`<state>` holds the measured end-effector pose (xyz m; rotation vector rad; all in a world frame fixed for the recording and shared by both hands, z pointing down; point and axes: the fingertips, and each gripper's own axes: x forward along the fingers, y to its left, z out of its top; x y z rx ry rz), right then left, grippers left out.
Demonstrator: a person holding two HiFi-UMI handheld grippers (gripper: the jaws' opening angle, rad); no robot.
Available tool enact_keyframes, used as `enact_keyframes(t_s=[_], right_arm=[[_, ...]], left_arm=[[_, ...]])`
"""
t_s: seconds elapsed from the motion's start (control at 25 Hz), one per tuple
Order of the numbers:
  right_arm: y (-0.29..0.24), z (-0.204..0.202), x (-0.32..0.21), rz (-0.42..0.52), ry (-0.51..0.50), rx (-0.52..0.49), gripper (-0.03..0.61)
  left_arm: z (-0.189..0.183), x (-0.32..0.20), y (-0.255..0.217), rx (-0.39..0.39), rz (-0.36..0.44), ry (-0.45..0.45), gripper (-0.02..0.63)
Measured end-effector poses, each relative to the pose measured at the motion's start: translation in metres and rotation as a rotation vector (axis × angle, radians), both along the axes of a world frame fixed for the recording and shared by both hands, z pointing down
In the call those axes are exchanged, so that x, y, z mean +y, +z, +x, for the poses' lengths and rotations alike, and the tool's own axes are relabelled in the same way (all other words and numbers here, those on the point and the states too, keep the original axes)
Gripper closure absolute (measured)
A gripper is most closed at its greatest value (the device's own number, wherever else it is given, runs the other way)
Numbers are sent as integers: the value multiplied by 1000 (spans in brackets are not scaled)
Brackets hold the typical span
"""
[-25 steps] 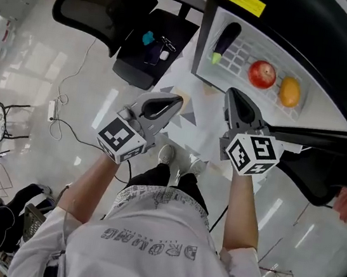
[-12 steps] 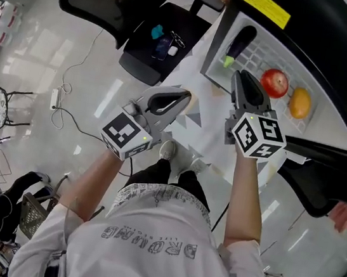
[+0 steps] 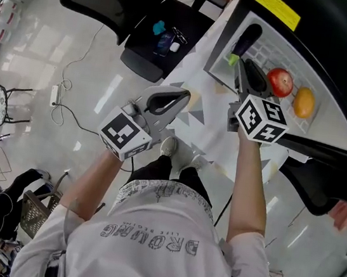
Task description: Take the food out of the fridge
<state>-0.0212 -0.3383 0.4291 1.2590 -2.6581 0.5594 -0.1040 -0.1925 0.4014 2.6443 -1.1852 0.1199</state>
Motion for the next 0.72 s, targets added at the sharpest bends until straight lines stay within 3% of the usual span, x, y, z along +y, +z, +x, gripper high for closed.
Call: enact_keyframes(t_s=[0.4,0.72], right_arm=[[18,-12,-13,-68,37,27,451],[30,-17,-22,-120,138,167,439]], left_arm=[[-11,1,7,7,-18,-17,611],[-17,1,5,14,-10,-23,610]])
